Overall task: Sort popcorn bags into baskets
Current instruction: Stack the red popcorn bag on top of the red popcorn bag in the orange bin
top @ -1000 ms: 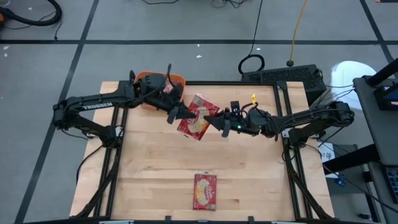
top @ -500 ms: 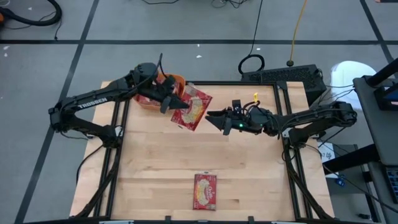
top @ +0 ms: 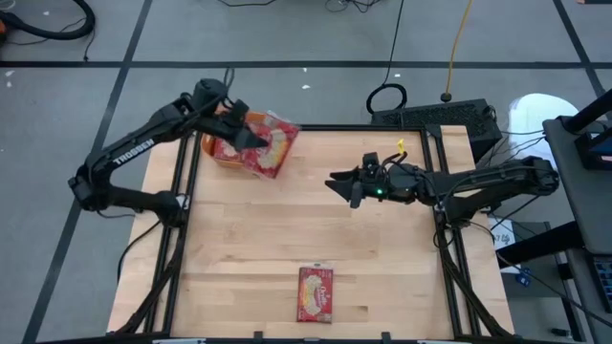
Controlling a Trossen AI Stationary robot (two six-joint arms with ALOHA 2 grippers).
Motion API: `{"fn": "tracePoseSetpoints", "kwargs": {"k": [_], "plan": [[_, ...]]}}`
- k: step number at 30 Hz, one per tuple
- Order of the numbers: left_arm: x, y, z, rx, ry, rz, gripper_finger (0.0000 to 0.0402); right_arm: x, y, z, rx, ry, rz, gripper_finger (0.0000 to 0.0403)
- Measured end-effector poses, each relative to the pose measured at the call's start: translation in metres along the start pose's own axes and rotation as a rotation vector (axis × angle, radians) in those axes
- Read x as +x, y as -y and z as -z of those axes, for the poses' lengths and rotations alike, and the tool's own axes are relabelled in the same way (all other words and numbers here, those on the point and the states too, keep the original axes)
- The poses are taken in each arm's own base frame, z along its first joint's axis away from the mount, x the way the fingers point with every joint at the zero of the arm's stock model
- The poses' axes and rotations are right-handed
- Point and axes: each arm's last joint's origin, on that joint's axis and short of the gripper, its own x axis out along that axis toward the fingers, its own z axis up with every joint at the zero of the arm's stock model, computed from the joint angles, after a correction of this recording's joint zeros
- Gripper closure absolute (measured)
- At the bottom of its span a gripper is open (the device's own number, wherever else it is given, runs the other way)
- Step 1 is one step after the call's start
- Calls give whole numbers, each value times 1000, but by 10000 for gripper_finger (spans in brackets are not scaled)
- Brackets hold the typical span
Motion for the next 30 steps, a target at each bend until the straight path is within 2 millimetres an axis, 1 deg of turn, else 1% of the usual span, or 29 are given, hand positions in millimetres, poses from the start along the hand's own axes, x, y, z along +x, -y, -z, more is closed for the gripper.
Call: {"fn": "tracePoseSetpoints", "kwargs": {"k": [5, 11, 17, 19, 21, 26, 30], "plan": [[-22, -29, 3, -85, -11, -153, 351, -1, 2, 1, -8, -18, 19, 144], [-53, -60, 4, -147, 45, -385, 351, -1, 2, 2, -11, -24, 25, 145], [-77, -87, -1, -124, 114, -673, 351, -1, 3, 2, -16, -32, 34, 145], [-80, -98, -1, -126, 99, -735, 351, -1, 4, 3, -16, -35, 38, 145], [-81, -111, -2, -142, 78, -750, 351, -1, 4, 3, -18, -38, 41, 145], [-74, -139, -2, -215, 12, -707, 351, -1, 4, 3, -19, -41, 44, 145], [-69, -153, 2, -272, -50, -666, 351, -1, 4, 3, -5, -42, 45, 145]]}}
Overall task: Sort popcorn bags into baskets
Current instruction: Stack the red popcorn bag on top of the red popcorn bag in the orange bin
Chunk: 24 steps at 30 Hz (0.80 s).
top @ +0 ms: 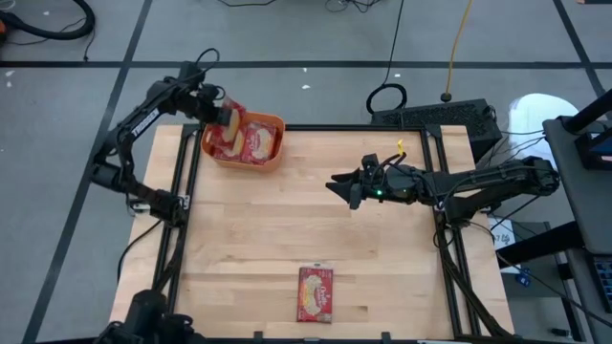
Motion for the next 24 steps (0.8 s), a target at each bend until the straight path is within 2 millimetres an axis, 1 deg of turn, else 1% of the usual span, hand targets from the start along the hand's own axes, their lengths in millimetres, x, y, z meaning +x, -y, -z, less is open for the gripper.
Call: {"fn": "tracePoseSetpoints", "kwargs": {"k": [5, 12, 20, 24], "plan": [[6, -3, 2, -32, -59, 42, 350, 0, 0, 0, 16, -1, -1, 145], [9, -5, 2, -70, -45, 29, 350, 0, 0, 1, 12, -5, 3, 145], [29, -14, 21, -142, -111, 19, 350, 0, 1, 0, 4, -4, 8, 145], [35, -15, 25, -165, -114, 48, 350, 0, 1, 0, 7, -3, 8, 145]]}}
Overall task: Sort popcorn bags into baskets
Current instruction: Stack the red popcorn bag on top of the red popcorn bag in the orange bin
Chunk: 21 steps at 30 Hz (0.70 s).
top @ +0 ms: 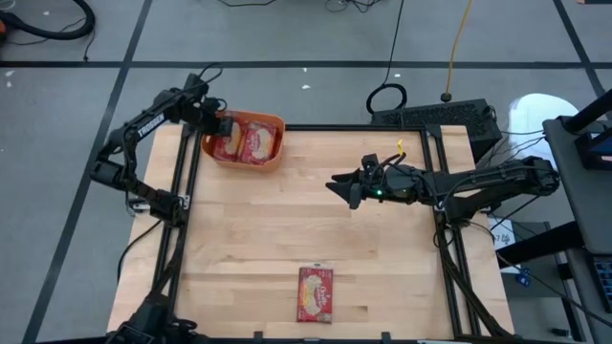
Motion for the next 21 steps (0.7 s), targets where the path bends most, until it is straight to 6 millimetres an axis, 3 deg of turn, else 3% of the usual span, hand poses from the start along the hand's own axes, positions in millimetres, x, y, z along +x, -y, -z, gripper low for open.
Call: {"fn": "tracePoseSetpoints", "kwargs": {"k": [9, 21], "plan": [[3, 0, -3, -33, 41, 32, 338, 0, 0, 0, 3, 2, 1, 145], [3, -2, -3, -51, 48, -23, 232, 0, 1, -1, 3, 22, 18, 145]]}}
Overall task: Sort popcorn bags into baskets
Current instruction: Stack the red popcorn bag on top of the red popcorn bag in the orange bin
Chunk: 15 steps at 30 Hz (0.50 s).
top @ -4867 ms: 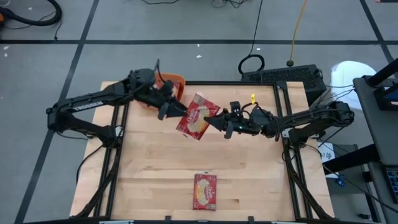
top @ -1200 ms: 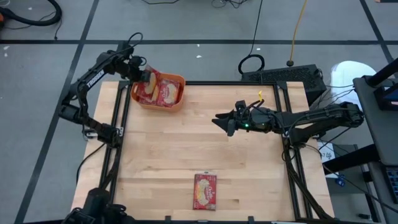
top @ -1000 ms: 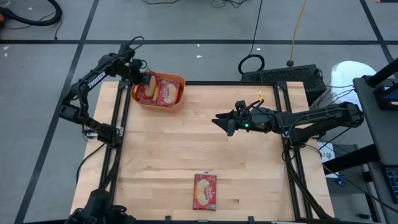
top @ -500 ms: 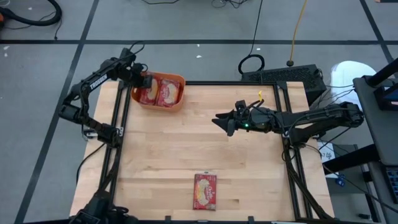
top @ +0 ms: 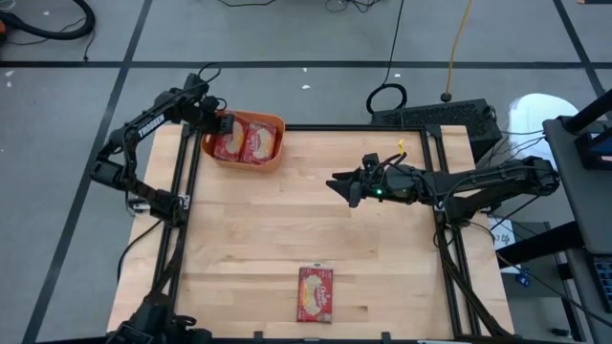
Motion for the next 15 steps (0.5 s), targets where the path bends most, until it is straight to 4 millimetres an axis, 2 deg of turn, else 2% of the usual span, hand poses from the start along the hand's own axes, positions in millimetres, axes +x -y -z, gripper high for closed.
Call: {"fn": "tracePoseSetpoints", "kwargs": {"k": [7, 11, 15], "plan": [[-1, 0, 1, -21, -4, -1, 178, 0, 0, 0, 1, 0, 0, 145], [-1, 0, 3, -16, -20, -25, 170, 0, 0, 0, 22, -2, -2, 145], [-10, 2, 5, 10, 25, -84, 169, 0, 0, 0, 27, -2, -2, 145]]}}
